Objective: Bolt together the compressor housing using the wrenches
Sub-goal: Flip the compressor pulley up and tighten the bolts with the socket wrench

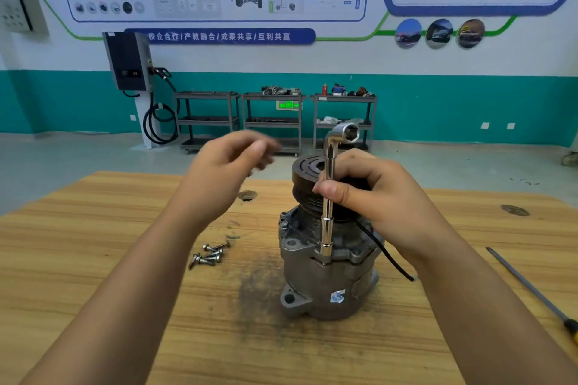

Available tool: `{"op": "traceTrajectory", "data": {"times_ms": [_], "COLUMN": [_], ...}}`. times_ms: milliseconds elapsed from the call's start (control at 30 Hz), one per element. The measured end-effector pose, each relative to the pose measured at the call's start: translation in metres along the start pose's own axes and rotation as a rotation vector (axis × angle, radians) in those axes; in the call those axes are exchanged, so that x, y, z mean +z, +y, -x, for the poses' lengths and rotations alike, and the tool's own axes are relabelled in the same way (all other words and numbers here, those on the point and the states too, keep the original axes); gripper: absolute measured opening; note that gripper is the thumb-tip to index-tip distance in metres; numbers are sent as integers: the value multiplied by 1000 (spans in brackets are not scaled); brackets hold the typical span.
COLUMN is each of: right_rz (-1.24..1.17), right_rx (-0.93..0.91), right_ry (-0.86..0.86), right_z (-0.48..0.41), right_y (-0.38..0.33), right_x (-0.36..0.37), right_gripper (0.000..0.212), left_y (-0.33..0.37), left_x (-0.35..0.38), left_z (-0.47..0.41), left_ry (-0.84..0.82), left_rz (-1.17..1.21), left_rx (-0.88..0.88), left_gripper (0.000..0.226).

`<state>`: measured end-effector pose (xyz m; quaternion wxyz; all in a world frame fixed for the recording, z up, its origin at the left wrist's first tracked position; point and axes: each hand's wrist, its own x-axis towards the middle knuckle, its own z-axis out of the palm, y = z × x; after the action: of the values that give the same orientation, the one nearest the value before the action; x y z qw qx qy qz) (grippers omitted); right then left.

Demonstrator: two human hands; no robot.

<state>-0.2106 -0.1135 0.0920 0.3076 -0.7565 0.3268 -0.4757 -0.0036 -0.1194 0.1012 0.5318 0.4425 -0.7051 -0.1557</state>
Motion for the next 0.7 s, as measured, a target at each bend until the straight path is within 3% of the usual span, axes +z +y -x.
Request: {"op": "traceTrajectory", "data": {"times_ms": [100,233,333,700], "right_rz": [-15,-183,-206,-176], "right_rx": [7,38,34,14], "right_ry": [28,95,110,144], "right_z": [-1,0,0,-2], "right_y": [0,-1,0,1], "right_x": [2,2,2,-5], "right_gripper": [19,23,21,30], "left_y": [-45,-107,-129,-137], "left_x": [-14,-20,-18,-12], "left_z": [12,35,45,53], "left_ry": [-31,-174,-219,-194], "left_rz": [-490,-865,-959,-1068], "left_rx": [-177,-533,-598,-639], "left_gripper": [13,17,25,13]}}
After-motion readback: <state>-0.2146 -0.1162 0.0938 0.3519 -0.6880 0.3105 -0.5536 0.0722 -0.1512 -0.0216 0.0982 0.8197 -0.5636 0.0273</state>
